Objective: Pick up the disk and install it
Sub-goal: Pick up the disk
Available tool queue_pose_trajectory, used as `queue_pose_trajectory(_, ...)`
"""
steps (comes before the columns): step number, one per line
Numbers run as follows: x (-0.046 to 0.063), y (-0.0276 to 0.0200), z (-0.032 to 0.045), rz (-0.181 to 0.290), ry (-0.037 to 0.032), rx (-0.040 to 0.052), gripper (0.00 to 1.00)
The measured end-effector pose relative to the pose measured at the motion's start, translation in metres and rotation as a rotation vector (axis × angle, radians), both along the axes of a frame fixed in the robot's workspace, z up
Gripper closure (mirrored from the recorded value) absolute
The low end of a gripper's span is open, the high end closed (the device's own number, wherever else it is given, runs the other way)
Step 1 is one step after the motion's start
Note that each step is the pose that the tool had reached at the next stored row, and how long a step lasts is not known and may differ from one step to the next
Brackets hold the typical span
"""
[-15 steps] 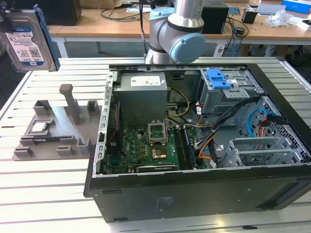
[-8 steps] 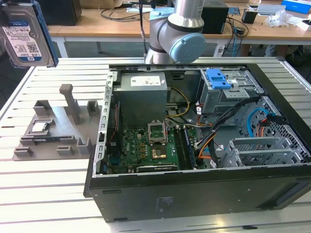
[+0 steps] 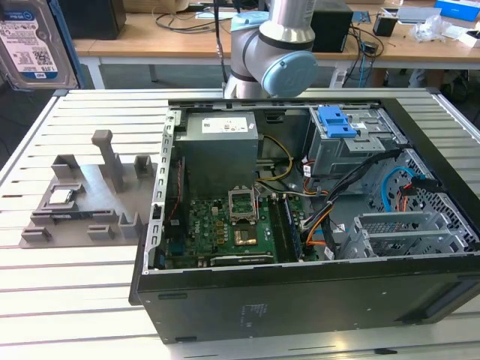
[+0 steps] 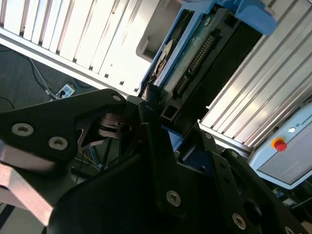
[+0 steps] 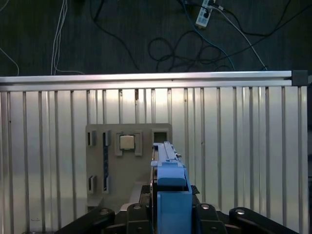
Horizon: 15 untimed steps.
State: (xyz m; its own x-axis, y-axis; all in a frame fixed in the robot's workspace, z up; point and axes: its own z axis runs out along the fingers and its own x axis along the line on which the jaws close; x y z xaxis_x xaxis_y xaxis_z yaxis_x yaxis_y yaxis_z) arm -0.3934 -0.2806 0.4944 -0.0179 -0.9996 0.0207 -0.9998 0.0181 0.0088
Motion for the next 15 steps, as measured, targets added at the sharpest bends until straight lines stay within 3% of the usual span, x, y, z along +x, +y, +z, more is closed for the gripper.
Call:
queue_pose_trajectory(3,0.000,0.0000,0.0133,0.000,-0.0001,0.0000,0.64)
queue_pose_trajectory(5,0.000,0.0000,0.0165,0.000,0.0000,0.0000,0.64)
queue_pose_trajectory(11,0.001,0.0000,0.0169,0.000,-0.0001,0.0000,0.64)
queue_pose_trajectory(15,0.017,0.0002,0.0169,0.000,-0.0001,0.0001,0.64)
